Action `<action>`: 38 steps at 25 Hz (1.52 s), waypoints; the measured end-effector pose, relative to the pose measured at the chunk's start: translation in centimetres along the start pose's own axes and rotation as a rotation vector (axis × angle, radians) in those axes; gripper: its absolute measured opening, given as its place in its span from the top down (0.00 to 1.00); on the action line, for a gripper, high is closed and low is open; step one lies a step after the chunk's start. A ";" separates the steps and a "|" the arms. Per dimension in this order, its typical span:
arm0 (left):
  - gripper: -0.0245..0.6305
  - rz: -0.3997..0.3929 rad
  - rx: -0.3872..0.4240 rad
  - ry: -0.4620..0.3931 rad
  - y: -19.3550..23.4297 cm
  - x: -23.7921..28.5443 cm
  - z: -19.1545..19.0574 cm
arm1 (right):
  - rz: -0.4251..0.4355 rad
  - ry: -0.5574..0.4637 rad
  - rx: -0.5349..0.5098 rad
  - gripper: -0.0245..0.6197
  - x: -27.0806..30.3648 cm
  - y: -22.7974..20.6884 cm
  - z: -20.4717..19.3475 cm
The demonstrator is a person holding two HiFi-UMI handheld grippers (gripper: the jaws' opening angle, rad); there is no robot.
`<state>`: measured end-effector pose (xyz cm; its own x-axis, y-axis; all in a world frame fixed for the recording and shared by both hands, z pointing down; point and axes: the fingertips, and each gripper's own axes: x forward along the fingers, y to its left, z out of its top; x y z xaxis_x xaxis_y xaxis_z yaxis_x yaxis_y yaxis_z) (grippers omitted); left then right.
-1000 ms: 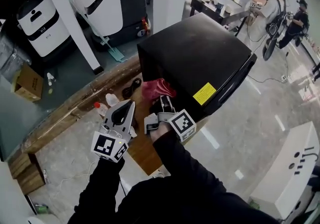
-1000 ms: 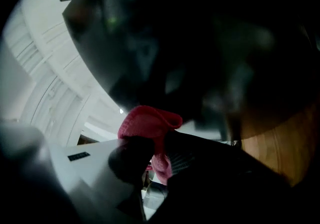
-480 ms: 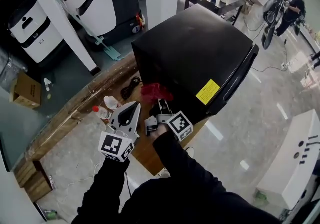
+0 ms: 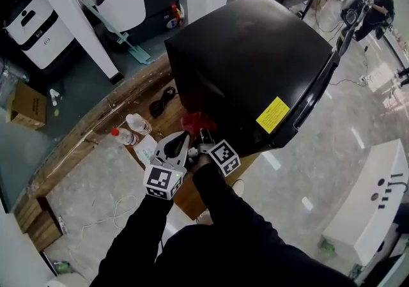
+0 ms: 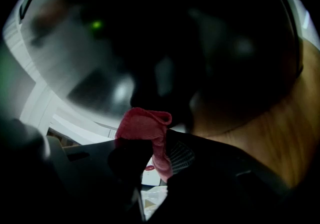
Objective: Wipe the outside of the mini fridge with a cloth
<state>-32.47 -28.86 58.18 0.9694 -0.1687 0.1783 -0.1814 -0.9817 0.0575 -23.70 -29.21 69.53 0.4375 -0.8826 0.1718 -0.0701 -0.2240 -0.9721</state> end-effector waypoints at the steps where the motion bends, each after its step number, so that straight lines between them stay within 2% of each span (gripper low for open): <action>1: 0.96 0.003 -0.011 0.016 0.0 0.2 -0.9 | -0.029 0.000 0.008 0.85 0.0 -1.4 -0.2; 6: 0.96 0.002 -0.036 0.061 -0.5 0.2 -3.4 | -0.107 0.029 0.009 0.85 0.8 -7.5 -0.9; 11: 0.96 -0.004 -0.028 0.080 -0.8 -0.6 -4.4 | -0.245 0.043 0.008 0.85 0.8 -13.5 -1.8; 15: 0.96 0.003 -0.028 0.087 -0.6 -0.8 -4.5 | -0.290 0.093 -0.012 0.86 0.8 -14.4 -2.2; 17: 0.96 0.016 -0.035 0.084 -0.1 -1.1 -4.6 | -0.265 0.130 -0.020 0.86 0.6 -12.3 -3.0; 21: 0.96 0.053 -0.062 0.046 2.0 -2.6 -2.9 | -0.101 0.175 -0.040 0.85 0.7 -4.2 -4.8; 25: 0.96 0.081 -0.048 -0.040 3.1 -4.2 2.1 | 0.056 0.176 -0.075 0.85 -0.2 4.5 -4.2; 29: 0.96 0.073 -0.017 -0.130 2.9 -5.6 7.7 | 0.173 0.177 -0.116 0.85 -3.0 11.9 -3.0; 34: 0.96 0.055 -0.022 -0.210 1.9 -6.5 12.1 | 0.259 0.152 -0.150 0.85 -6.9 17.8 -0.8; 38: 0.96 0.036 0.001 -0.212 0.1 -5.7 13.0 | 0.282 0.112 -0.156 0.85 -9.1 19.8 2.4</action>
<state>-35.85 -29.14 44.41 0.9753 -0.2186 -0.0309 -0.2167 -0.9748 0.0535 -26.93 -24.58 48.35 0.2813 -0.9567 -0.0753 -0.3145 -0.0178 -0.9491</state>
